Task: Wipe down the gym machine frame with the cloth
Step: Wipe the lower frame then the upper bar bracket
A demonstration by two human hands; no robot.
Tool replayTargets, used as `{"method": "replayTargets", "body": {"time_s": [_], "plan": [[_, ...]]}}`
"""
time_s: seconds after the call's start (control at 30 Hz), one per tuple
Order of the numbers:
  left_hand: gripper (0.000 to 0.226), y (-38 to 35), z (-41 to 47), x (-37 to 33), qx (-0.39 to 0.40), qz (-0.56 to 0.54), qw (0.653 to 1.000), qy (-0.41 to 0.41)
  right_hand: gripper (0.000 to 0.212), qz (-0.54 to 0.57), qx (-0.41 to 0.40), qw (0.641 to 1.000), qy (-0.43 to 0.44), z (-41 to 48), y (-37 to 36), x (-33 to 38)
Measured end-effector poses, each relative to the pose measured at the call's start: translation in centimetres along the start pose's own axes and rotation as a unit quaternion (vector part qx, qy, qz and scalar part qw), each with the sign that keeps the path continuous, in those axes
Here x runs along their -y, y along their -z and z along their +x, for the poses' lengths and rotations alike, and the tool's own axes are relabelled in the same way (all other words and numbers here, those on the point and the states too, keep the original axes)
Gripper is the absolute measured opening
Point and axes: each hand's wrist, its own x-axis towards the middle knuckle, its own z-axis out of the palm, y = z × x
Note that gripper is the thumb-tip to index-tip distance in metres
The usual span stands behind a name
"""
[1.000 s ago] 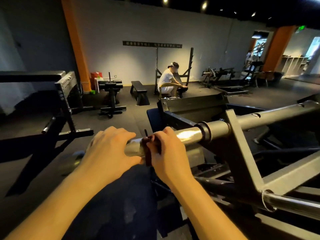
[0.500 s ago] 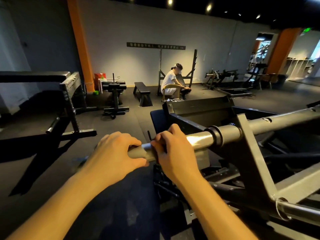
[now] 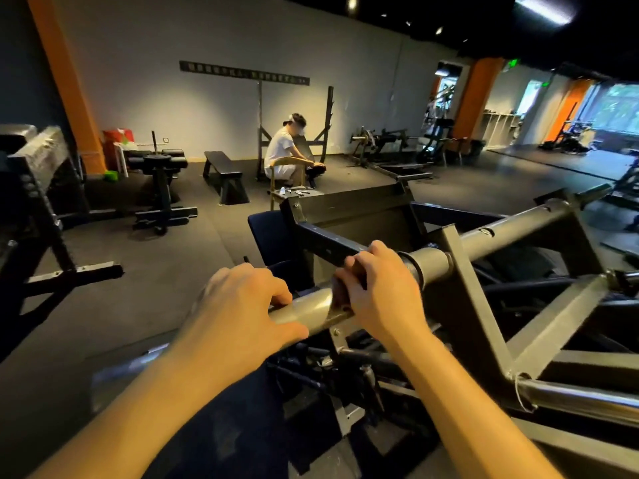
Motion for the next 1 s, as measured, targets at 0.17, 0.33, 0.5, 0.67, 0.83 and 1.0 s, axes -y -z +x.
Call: {"method": "replayTargets", "body": {"time_s": [0.17, 0.33, 0.5, 0.67, 0.83, 1.0], "plan": [[0.041, -0.1, -0.2, 0.1, -0.007, -0.02, 1.0, 0.012, 0.031, -0.145, -0.064, 0.985, -0.063, 2.2, 0.9, -3.4], [0.036, 0.5, -0.4, -0.7, 0.014, -0.018, 1.0, -0.001, 0.03, -0.062, -0.056, 0.993, -0.083, 1.1, -0.5, -1.2], [0.048, 2.5, -1.4, 0.7, 0.033, -0.05, 0.998, 0.005, 0.023, 0.002, 0.006, 1.0, 0.001, -1.1, -1.4, 5.7], [0.059, 5.4, -4.1, 5.2, 0.084, -0.09, 0.992, 0.02, 0.026, 0.017, -0.007, 0.995, 0.098, -4.3, -3.1, 11.8], [0.072, 7.9, -6.2, 9.0, 0.117, -0.135, 0.982, 0.065, 0.013, 0.063, -0.002, 0.988, 0.14, -4.7, -3.4, 10.2], [0.064, 8.4, -8.0, 10.5, 0.12, -0.141, 0.978, 0.094, 0.03, -0.058, -0.099, 0.993, -0.001, -3.0, -1.5, 4.7]]}}
